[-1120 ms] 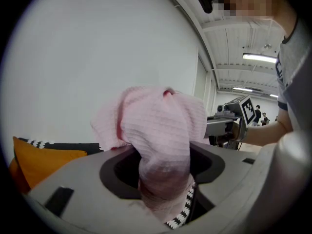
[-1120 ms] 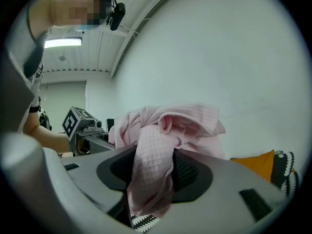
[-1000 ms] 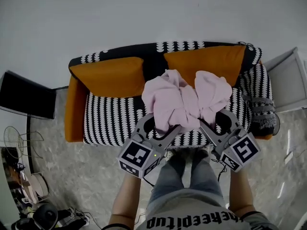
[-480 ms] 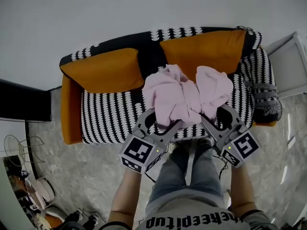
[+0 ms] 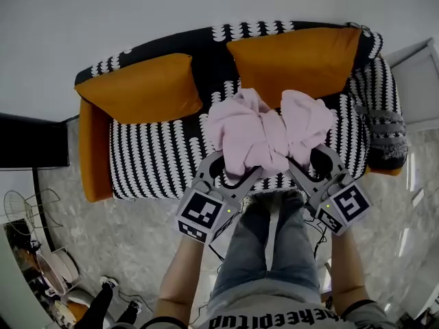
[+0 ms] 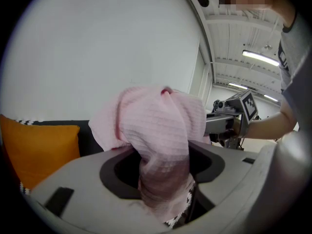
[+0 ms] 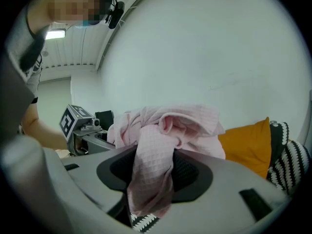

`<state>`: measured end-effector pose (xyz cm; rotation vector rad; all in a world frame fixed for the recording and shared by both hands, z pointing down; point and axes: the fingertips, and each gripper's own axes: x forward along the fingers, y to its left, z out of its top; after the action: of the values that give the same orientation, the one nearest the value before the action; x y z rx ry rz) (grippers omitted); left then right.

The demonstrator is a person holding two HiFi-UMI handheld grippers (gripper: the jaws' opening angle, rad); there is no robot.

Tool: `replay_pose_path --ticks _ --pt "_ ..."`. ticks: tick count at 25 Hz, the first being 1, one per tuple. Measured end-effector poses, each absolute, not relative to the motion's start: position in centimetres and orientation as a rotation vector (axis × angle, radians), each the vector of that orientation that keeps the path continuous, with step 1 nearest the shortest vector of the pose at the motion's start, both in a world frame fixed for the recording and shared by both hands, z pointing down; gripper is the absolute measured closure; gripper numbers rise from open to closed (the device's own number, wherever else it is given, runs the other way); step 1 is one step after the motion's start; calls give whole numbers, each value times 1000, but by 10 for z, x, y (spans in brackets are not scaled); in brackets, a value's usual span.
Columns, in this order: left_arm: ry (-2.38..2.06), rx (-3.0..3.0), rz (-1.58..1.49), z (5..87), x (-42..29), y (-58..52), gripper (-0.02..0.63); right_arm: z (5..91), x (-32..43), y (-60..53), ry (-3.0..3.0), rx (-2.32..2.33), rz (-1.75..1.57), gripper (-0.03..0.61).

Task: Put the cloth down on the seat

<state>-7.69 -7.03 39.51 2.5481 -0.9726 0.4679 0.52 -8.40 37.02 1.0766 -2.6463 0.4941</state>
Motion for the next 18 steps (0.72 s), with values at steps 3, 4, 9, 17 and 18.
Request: replay_pose_path --ticks 3,4,9,17,18 --pt "-968 2519 479 418 -76 -69 325 393 6 -84 -2623 1059 529 368" --pt "-968 2512 480 424 -75 -68 325 400 7 -84 -2617 1053 538 368" --pt "-966 2472 486 458 -77 -63 325 433 5 -80 -2585 1027 572 368" --pt "-966 2423 505 503 -83 -61 325 479 -2 -81 -2554 988 616 368" --pt "-966 2419 509 507 -82 -61 325 484 -1 -81 -2550 982 622 368"
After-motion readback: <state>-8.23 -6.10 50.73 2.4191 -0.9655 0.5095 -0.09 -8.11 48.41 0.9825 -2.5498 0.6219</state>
